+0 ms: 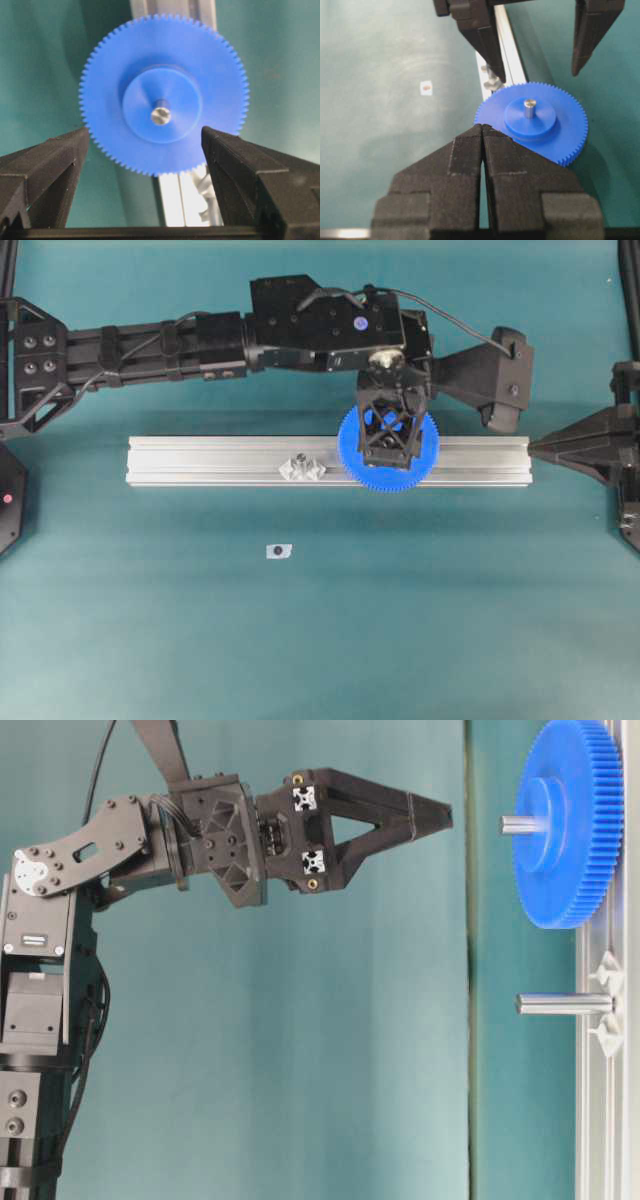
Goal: Find the location of the shaft and insert the large gear.
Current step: 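Lower the gear onto the shaft and open the left gripper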
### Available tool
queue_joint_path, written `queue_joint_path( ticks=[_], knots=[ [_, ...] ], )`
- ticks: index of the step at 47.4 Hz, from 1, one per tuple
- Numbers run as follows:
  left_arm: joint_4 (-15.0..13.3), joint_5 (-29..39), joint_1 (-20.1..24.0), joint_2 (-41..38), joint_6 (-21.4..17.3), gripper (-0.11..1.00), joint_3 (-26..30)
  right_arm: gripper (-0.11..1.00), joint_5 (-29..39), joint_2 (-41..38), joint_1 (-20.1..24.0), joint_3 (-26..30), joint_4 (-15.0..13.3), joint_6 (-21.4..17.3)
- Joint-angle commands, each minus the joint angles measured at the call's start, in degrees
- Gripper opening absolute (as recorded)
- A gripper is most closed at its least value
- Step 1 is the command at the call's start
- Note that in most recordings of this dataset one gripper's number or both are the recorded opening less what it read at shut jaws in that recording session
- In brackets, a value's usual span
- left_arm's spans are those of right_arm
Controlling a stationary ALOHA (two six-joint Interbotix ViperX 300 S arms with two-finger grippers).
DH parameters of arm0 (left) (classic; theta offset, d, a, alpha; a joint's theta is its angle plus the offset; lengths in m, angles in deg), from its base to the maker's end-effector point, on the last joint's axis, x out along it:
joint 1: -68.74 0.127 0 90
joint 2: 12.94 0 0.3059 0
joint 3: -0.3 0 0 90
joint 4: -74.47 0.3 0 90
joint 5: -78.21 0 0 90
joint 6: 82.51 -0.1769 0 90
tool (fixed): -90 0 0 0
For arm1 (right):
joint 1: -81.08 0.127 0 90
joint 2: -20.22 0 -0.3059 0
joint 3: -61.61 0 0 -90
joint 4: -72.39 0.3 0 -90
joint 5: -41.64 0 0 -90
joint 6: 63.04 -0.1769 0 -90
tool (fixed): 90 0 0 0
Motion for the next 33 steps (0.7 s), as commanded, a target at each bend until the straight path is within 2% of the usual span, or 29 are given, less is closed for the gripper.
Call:
queue_joint_path(
  ticks=[1, 18, 33],
  knots=[
    [0.09, -0.09, -0.35, 2.37, 0.18, 0.87, 1.49, -0.01, -0.26, -0.26, -0.09, 1.23, 0.0, -0.7],
    [0.09, -0.26, -0.44, 2.99, 1.14, 0.92, 1.58, -0.01, -0.35, -0.26, -0.09, 1.23, 0.0, -0.7],
    [0.0, -0.09, -0.44, 3.08, 1.41, 0.92, 1.85, -0.01, -0.35, -0.26, -0.09, 1.41, 0.0, -0.7]
  ],
)
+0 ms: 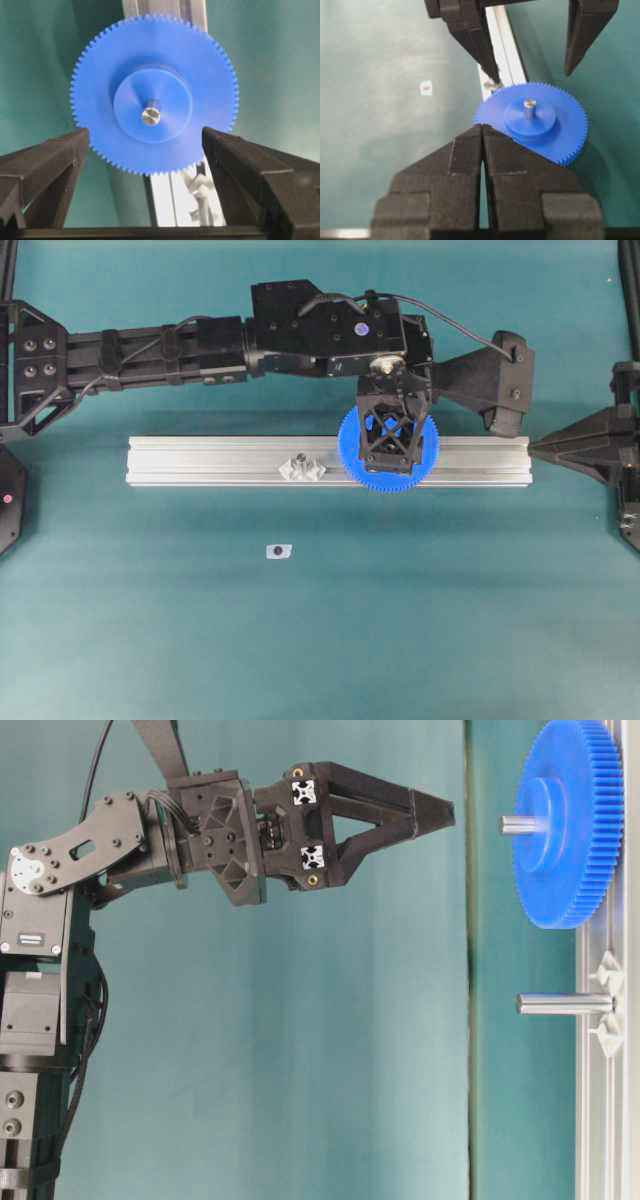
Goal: Find the location of the shaft and insert the large gear.
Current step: 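Lower the gear onto the shaft and open the left gripper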
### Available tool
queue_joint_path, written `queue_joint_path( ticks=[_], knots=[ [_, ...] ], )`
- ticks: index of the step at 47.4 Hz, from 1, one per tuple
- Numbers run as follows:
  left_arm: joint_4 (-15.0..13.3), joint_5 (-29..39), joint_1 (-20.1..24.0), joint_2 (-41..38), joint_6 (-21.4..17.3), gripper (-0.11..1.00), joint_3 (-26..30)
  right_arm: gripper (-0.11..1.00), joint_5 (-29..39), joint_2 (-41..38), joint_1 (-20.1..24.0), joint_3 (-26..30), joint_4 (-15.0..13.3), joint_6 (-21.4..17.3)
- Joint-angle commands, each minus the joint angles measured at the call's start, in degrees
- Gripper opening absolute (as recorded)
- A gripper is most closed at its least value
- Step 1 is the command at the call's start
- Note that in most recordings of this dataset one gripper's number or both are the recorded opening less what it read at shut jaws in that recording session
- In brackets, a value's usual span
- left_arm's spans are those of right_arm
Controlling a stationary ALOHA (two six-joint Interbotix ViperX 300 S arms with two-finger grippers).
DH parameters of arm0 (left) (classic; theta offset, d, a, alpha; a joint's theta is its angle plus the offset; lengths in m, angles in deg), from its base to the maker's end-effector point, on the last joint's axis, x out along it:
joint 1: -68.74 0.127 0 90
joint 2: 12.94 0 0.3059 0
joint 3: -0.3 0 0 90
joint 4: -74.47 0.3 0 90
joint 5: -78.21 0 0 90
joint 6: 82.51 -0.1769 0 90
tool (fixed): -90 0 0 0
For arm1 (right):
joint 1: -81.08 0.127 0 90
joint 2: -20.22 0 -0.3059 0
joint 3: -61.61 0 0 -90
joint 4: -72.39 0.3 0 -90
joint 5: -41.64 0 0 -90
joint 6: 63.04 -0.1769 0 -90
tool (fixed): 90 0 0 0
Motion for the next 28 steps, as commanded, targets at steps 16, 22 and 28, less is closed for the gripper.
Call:
queue_joint_path(
  ticks=[16, 22, 28],
  knots=[
    [0.0, -0.09, -0.18, 2.72, 0.18, 0.92, 2.81, -0.01, -0.35, -0.26, -0.09, 1.49, 0.0, -0.62],
    [0.0, 0.09, -0.18, 2.64, 0.18, 0.92, 2.72, -0.01, -0.35, -0.26, -0.09, 1.58, 0.0, -0.62],
    [0.0, 0.35, -0.18, 2.64, 0.26, 0.92, 2.72, -0.01, -0.35, -0.35, -0.09, 1.58, 0.0, -0.62]
  ],
)
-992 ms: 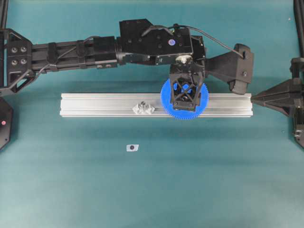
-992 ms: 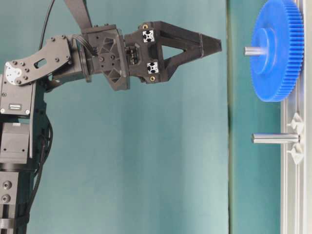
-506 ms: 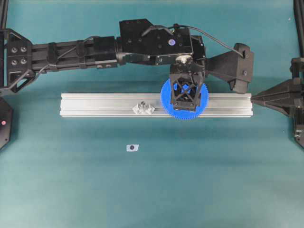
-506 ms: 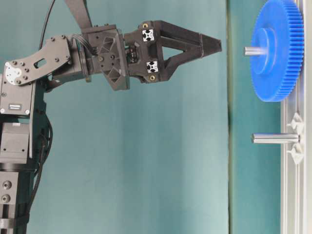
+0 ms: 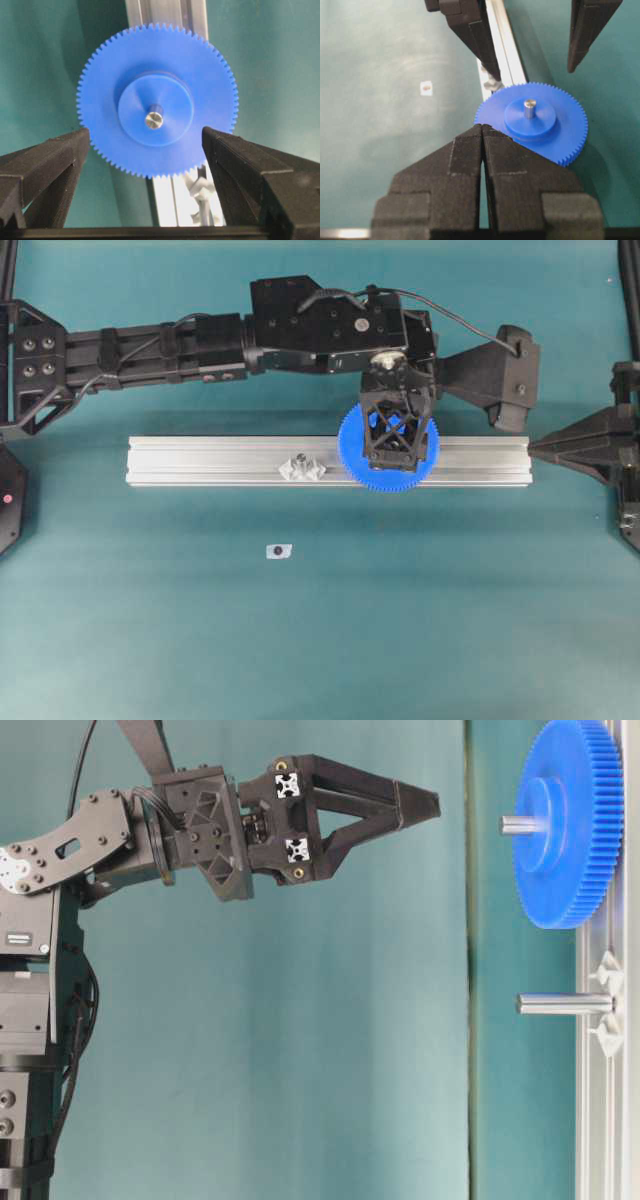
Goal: Find the location of the shaft and insert the large gear.
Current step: 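Lower the gear onto the shaft and open the left gripper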
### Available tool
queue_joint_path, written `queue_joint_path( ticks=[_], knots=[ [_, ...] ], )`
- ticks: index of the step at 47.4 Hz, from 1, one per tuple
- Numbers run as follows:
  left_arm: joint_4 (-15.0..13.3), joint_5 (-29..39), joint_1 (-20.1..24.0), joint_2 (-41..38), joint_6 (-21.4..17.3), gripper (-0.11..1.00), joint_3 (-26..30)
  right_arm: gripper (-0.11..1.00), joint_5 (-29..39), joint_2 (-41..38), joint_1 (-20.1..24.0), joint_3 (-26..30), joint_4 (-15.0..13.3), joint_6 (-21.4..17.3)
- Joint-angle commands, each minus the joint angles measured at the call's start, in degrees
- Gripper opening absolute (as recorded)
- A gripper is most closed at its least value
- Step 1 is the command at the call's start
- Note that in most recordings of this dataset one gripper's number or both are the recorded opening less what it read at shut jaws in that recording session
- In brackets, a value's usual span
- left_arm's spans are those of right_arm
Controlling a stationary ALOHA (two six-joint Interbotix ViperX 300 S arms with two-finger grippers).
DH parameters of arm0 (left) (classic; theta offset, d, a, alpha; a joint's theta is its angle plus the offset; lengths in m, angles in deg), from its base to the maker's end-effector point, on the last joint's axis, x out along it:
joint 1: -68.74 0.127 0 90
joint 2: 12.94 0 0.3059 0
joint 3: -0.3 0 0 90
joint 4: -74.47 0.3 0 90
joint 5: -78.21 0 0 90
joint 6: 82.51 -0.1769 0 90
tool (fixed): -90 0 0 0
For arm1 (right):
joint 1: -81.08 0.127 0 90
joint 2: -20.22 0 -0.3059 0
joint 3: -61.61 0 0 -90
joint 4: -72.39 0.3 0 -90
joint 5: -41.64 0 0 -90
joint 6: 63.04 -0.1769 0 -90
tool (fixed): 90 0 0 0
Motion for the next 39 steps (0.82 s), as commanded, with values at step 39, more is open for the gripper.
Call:
queue_joint_path(
  ticks=[39],
  knots=[
    [0.0, 1.76, -0.18, 2.37, 1.49, 0.92, 2.02, -0.01, -0.35, -0.35, -0.18, 1.49, 0.0, -0.62]
  ],
)
